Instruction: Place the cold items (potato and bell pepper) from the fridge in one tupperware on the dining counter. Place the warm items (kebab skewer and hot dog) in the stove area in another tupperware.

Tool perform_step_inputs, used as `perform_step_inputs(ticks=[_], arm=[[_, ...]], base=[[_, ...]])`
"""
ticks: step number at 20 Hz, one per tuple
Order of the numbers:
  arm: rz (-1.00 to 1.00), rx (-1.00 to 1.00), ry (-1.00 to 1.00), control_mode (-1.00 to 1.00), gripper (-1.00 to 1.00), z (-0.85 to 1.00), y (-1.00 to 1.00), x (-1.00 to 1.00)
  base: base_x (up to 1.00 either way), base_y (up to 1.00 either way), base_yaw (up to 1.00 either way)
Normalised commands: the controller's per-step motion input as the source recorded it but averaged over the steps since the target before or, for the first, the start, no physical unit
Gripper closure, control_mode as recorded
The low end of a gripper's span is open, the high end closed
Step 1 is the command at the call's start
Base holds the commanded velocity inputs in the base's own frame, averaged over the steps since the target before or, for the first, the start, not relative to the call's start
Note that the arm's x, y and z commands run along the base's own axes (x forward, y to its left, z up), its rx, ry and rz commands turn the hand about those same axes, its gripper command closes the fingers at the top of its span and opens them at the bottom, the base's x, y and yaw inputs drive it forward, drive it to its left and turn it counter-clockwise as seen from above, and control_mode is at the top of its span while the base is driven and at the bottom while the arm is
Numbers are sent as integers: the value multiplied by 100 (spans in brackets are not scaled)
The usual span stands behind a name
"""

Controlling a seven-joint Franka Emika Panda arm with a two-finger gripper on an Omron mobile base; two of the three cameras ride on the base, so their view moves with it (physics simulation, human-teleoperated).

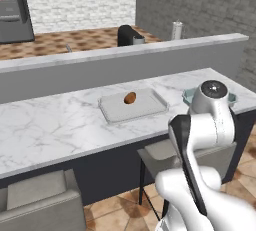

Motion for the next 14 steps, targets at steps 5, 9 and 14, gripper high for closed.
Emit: perform_step_inputs(ticks=[5,9,14], arm=[[0,0,0,100,-100,0,0,0],[0,0,0,100,-100,0,0,0],[0,0,0,100,-100,0,0,0]], base=[[-27,-37,6],[-47,-62,5],[-15,-80,1]])
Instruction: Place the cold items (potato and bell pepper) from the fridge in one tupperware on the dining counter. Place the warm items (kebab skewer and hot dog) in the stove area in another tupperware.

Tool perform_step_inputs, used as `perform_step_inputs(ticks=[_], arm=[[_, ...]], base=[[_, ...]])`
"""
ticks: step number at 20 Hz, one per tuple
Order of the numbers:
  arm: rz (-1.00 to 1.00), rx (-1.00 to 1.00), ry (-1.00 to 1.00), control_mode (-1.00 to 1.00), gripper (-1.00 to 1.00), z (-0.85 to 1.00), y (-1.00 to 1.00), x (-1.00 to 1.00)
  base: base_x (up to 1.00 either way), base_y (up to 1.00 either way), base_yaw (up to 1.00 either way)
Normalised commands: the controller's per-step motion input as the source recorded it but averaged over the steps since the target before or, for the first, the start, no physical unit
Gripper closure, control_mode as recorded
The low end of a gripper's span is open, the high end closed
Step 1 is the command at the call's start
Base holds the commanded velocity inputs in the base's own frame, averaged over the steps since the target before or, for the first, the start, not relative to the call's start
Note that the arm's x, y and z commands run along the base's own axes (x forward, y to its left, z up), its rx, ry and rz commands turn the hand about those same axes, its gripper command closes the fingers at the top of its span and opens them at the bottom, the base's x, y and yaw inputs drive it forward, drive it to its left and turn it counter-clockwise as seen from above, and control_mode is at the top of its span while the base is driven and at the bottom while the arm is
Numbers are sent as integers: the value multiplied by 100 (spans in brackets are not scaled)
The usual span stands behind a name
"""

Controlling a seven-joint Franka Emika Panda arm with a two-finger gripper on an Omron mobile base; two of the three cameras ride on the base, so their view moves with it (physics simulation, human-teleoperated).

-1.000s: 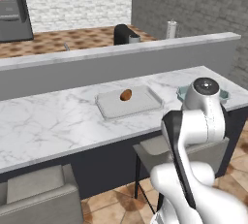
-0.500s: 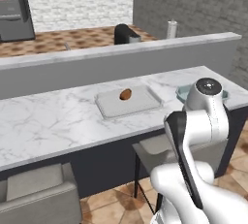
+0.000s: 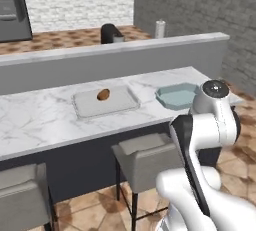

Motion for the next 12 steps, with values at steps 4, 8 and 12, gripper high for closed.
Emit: perform_step_inputs(ticks=[4,8,12], arm=[[0,0,0,100,-100,0,0,0],[0,0,0,100,-100,0,0,0],[0,0,0,100,-100,0,0,0]], base=[[2,-98,0],[19,-100,0],[29,-100,0]])
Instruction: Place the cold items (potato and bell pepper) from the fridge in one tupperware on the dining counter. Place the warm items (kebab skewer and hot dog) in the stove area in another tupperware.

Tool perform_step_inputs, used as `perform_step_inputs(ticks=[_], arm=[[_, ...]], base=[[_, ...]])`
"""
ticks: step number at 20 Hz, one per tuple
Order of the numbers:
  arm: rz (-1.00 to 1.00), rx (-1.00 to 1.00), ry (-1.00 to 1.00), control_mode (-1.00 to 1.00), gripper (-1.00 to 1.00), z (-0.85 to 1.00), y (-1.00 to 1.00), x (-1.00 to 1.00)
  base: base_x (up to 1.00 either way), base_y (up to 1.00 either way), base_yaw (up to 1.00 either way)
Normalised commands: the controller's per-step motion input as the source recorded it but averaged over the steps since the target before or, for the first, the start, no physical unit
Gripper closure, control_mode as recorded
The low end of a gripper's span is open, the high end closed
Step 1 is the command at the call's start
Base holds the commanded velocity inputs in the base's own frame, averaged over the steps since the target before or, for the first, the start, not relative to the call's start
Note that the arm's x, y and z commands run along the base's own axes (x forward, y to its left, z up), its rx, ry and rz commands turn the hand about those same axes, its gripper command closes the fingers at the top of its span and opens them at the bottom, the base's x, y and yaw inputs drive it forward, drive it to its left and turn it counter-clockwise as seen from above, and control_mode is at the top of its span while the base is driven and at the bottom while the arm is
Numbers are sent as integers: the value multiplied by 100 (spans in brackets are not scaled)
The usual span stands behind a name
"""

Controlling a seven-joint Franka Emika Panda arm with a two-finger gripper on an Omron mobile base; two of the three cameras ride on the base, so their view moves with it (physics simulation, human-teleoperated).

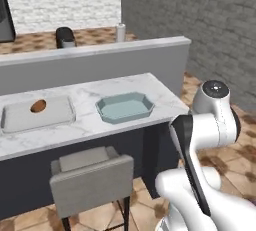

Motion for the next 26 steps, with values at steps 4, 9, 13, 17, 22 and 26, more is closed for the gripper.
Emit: perform_step_inputs(ticks=[4,9,13,17,22,26], arm=[[0,0,0,100,-100,0,0,0],[0,0,0,100,-100,0,0,0],[0,0,0,100,-100,0,0,0],[0,0,0,100,-100,0,0,0],[0,0,0,100,-100,0,0,0],[0,0,0,100,-100,0,0,0]], base=[[43,-100,0],[47,-100,0],[51,-100,0],[58,-100,0],[69,-100,0],[84,-99,1]])
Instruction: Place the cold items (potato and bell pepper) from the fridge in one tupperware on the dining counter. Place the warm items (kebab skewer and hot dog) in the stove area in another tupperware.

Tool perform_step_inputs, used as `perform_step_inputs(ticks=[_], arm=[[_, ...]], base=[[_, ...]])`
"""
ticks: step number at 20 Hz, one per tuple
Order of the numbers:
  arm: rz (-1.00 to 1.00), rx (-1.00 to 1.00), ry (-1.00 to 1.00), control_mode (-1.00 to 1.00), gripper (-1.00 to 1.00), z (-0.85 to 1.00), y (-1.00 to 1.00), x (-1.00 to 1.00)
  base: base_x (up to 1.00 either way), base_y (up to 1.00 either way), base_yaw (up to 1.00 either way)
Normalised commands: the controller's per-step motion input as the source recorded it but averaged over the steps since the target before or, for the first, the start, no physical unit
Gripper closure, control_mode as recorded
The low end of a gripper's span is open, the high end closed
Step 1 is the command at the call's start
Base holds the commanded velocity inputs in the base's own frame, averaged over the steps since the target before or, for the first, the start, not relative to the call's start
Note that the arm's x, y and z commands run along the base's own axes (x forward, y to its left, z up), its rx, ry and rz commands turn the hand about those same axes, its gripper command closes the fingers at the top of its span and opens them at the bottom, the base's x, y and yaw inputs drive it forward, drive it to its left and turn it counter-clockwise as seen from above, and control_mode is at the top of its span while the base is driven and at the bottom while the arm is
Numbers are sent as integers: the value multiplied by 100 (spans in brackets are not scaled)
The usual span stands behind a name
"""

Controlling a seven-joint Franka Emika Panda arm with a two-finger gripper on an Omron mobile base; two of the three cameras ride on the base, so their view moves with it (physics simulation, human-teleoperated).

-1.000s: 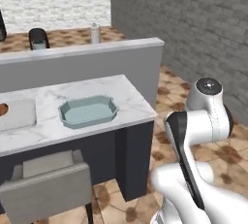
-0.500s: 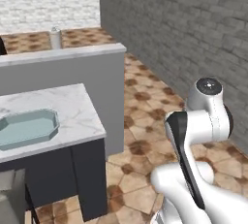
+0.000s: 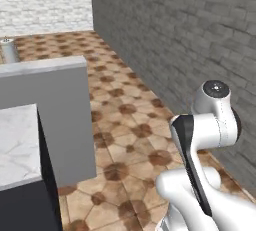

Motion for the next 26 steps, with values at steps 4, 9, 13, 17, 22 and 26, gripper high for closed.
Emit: perform_step_inputs(ticks=[4,9,13,17,22,26], arm=[[0,0,0,100,-100,0,0,0],[0,0,0,100,-100,0,0,0],[0,0,0,100,-100,0,0,0],[0,0,0,100,-100,0,0,0],[0,0,0,100,-100,0,0,0],[0,0,0,100,-100,0,0,0]], base=[[96,-79,8],[100,-49,11],[100,-21,16],[100,-9,18],[100,-7,21],[100,-20,26]])
